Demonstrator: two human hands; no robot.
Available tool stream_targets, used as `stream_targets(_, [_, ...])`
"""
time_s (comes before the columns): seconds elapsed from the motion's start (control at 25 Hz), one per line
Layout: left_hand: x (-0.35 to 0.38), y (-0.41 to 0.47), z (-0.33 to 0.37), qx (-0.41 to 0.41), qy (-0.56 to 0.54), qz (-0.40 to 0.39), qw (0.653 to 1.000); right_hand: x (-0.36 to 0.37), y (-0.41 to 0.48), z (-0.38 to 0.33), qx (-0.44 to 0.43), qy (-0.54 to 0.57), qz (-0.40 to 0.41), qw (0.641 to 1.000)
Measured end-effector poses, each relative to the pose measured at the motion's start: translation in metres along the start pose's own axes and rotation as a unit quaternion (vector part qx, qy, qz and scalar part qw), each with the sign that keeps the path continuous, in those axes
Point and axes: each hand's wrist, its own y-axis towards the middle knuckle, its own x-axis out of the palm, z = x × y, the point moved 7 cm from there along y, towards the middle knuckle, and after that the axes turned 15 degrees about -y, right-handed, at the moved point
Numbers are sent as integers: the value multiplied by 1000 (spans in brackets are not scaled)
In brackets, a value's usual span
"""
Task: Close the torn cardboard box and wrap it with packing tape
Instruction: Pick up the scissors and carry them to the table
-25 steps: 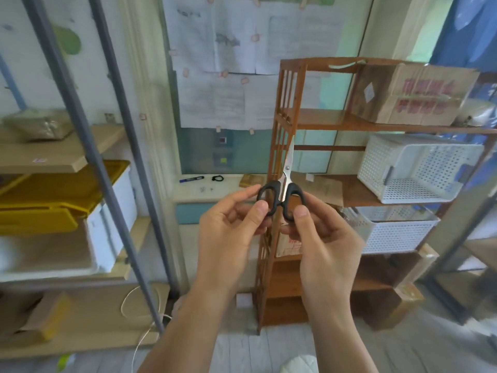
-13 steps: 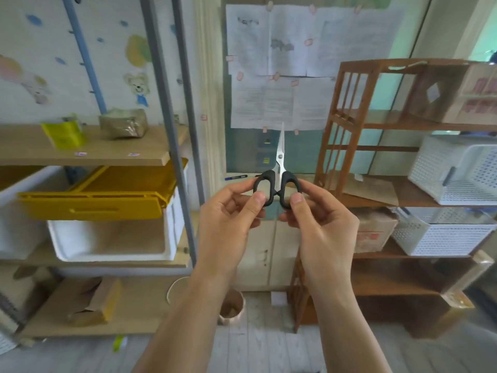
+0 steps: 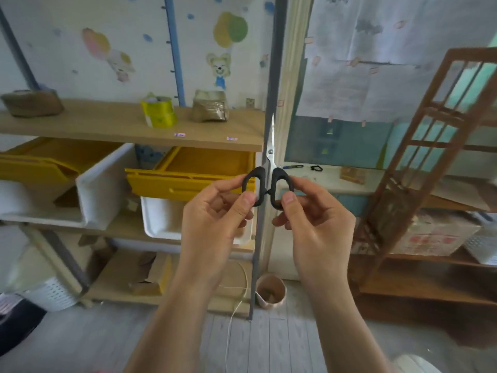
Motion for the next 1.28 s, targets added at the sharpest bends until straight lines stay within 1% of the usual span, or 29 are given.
stream_targets(0.24, [-68,46,13,23,19,35,999,87,21,9,-11,-2,-54,998])
stream_targets(0.48, [-119,105,38,48,98,59,992,166,59,26,-1,39,-108,993])
stream_targets(0.68, [-147,132,37,62,115,90,987,204,76,31,4,38,-131,991])
stream_targets(1.0, [-186,166,35,55,103,67,991,253,81,41,13,31,-128,991])
stream_targets(1.2, [-243,199,45,48,116,47,991,316,78,45,20,10,-130,991])
stream_targets(1.28, [-266,219,50,40,118,28,992,344,78,44,21,2,-117,993])
